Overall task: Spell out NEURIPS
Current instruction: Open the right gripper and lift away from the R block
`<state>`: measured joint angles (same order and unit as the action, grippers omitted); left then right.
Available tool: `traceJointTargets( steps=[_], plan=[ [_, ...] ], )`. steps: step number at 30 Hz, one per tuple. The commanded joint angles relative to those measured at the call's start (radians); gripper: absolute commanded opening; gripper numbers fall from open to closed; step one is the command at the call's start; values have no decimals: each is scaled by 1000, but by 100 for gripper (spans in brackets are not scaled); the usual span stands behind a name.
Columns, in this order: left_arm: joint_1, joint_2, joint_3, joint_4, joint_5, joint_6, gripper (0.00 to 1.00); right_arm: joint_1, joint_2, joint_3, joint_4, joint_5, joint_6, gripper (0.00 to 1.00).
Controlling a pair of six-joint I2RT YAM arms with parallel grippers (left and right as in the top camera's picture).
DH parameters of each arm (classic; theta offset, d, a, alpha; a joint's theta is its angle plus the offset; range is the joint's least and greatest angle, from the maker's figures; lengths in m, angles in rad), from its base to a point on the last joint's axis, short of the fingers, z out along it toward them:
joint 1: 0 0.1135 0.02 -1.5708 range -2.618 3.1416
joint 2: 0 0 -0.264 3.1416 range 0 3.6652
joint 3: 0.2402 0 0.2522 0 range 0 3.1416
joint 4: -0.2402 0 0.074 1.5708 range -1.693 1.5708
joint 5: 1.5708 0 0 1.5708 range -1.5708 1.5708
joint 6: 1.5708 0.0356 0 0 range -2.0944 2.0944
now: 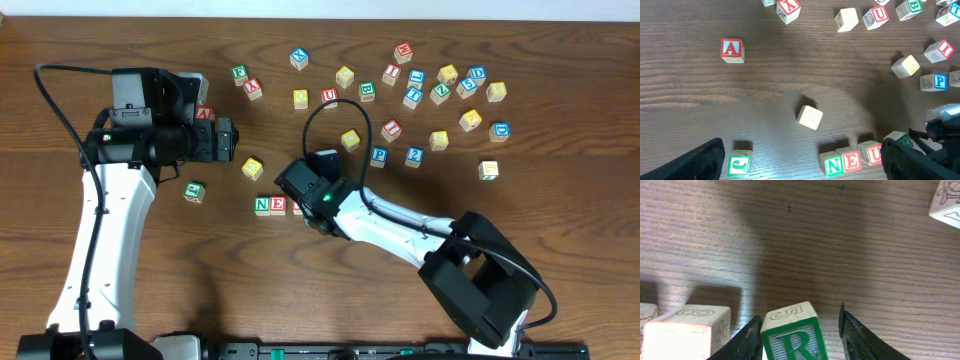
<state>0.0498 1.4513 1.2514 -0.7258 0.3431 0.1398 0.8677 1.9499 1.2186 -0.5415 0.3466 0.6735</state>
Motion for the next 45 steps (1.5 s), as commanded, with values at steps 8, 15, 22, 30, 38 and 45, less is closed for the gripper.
traceJointTargets(
  steps=[8,15,22,30,38,45],
  plan=[
    [2,1,23,0,15,21,98,-4,16,13,-3,32,21,45],
    [2,1,23,0,15,21,98,-4,16,13,0,27,21,46],
    [2,1,23,0,15,21,98,-4,16,13,19,10,18,46],
    [2,1,23,0,15,21,98,-4,16,16,23,5,17,46],
    [2,1,23,0,15,21,98,-4,13,26,21,-2,5,45],
    [2,1,23,0,15,21,98,-4,-12,26,14,-1,5,45]
  ],
)
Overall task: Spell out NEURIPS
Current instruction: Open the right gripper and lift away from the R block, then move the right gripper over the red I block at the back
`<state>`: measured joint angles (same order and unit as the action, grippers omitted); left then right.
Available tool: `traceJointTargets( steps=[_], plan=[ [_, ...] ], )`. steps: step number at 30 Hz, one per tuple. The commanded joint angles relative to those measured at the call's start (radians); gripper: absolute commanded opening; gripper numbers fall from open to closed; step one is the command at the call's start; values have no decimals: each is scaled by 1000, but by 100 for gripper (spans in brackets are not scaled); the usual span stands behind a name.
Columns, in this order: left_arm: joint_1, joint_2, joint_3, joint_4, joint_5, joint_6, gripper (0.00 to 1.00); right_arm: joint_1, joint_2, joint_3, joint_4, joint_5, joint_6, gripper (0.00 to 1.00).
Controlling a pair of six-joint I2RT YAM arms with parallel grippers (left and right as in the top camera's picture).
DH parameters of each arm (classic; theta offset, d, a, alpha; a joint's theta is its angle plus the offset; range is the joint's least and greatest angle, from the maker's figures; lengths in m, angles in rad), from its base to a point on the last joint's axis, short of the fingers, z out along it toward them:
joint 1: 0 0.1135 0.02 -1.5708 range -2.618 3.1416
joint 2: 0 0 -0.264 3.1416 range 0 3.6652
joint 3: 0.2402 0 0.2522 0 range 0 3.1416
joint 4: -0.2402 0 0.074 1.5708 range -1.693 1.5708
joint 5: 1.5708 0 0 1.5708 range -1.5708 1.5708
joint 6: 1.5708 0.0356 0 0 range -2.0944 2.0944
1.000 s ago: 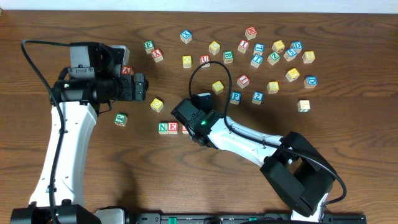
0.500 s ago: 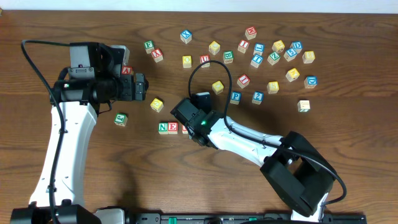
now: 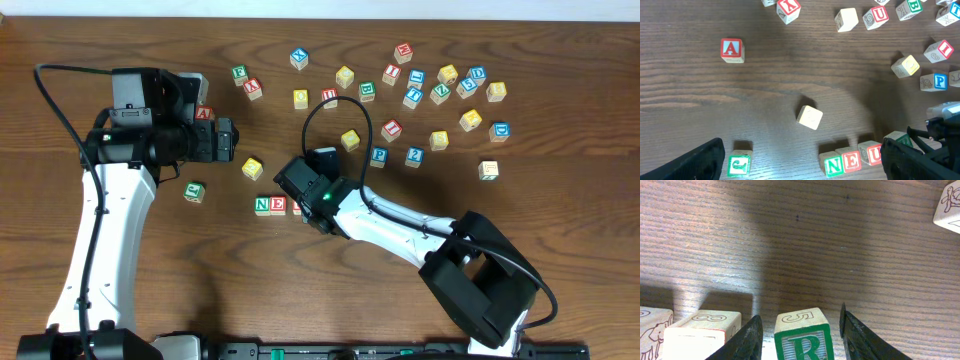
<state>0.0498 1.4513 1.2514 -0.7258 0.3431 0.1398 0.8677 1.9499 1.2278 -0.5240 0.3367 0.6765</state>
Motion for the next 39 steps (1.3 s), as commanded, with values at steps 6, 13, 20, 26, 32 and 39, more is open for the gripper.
traceJointTargets(
  steps=[6,13,20,26,32,39],
  plan=[
    [2,1,23,0,15,21,98,-4,-33,17,-8,26,2,45],
    [2,1,23,0,15,21,98,-4,-68,18,-18,59,-2,45],
    [2,1,23,0,15,21,98,-5,-130,21,-18,116,-5,47],
    [2,1,23,0,15,21,98,-14,-167,29,-14,164,0,48],
    [2,1,23,0,15,21,98,-46,-170,90,-36,170,11,51],
    [2,1,23,0,15,21,98,-111,-170,218,-114,170,50,50]
  ],
)
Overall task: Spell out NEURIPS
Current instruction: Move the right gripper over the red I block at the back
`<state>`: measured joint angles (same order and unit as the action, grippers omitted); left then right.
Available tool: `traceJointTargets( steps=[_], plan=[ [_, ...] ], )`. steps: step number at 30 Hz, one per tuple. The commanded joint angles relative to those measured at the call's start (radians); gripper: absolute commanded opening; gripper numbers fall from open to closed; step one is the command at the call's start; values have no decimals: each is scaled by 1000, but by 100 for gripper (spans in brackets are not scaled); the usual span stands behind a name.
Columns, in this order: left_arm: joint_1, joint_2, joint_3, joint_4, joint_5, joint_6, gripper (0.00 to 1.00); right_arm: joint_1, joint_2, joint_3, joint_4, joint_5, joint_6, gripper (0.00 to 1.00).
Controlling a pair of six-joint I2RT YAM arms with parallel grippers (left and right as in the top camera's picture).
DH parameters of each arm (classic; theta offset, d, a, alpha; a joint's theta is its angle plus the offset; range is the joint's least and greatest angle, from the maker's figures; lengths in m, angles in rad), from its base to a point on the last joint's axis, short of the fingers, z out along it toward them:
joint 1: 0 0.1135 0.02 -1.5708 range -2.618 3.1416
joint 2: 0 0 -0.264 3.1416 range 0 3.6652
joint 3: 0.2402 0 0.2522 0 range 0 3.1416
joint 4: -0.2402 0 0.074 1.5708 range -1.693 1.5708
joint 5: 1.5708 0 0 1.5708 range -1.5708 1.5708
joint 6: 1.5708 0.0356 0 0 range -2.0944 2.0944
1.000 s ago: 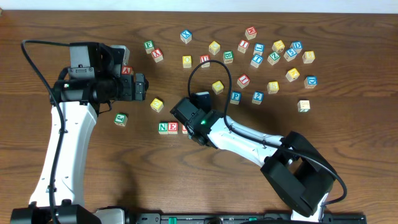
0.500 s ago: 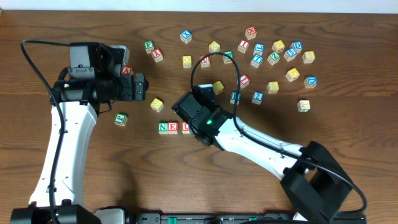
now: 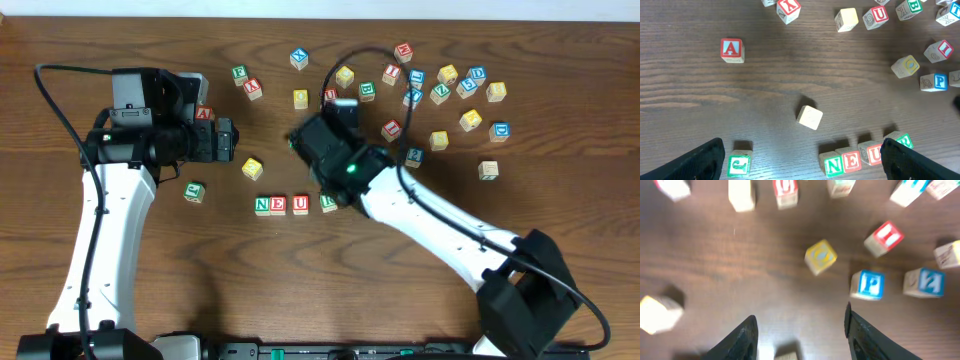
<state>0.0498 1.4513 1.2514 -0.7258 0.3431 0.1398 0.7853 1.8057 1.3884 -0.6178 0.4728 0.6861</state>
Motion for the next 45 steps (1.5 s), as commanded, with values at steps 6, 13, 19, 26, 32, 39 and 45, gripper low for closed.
traceJointTargets(
  steps=[6,13,19,26,32,39,45],
  plan=[
    [2,1,23,0,15,21,98,-107,-26,129,-80,34,119,55],
    [2,1,23,0,15,21,98,-173,-25,142,-108,58,156,57],
    [2,1,23,0,15,21,98,-217,4,142,-124,60,175,59],
    [2,1,23,0,15,21,98,-244,98,143,-127,59,208,66],
    [2,1,23,0,15,21,98,-248,173,143,-113,48,242,67],
    [2,1,23,0,15,21,98,-261,210,144,-85,40,266,67],
    [2,1,23,0,15,21,98,-286,211,145,-82,37,318,67]
  ],
)
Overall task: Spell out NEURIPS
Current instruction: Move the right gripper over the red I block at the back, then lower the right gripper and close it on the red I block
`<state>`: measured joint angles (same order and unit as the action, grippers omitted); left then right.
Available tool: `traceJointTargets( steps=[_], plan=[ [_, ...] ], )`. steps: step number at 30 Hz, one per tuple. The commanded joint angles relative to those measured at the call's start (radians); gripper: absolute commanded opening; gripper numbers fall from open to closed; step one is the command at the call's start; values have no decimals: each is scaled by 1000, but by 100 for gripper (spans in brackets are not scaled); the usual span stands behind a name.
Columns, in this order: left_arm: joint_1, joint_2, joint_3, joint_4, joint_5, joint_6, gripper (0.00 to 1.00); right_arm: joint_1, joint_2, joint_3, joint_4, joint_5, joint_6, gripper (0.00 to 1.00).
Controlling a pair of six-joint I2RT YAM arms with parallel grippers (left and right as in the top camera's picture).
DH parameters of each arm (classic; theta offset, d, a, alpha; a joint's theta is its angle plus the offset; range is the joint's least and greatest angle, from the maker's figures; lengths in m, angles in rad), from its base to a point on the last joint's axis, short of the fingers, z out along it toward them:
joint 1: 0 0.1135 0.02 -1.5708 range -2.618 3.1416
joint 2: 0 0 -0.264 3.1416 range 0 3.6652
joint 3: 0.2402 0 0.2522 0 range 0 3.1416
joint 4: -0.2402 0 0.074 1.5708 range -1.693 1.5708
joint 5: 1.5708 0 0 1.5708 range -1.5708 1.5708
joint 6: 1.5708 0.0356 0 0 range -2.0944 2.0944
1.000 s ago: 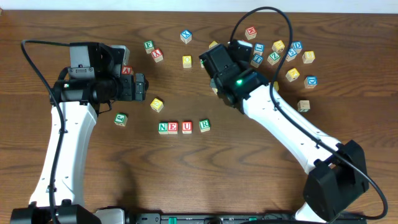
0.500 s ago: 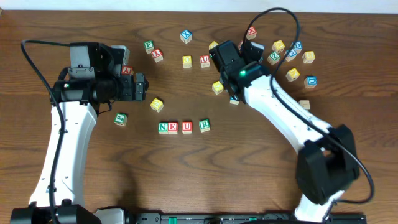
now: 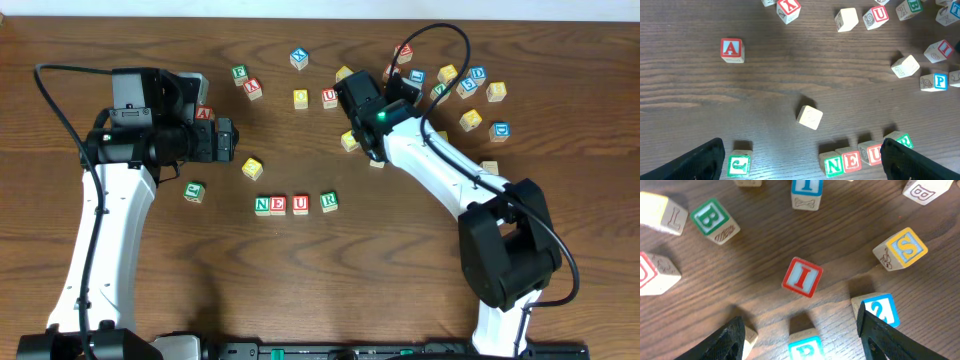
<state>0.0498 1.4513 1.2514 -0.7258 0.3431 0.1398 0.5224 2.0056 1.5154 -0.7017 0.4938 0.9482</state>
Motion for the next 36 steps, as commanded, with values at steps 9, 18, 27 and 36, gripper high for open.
traceJointTargets(
  steps=[9,18,27,36],
  plan=[
    [2,1,23,0,15,21,98,-48,11,18,40,6,134,68],
    [2,1,23,0,15,21,98,-54,69,32,145,-56,141,69],
    [2,1,23,0,15,21,98,-70,231,255,-27,-76,140,69],
    [2,1,23,0,15,21,98,-70,232,267,-51,-74,141,68]
  ],
)
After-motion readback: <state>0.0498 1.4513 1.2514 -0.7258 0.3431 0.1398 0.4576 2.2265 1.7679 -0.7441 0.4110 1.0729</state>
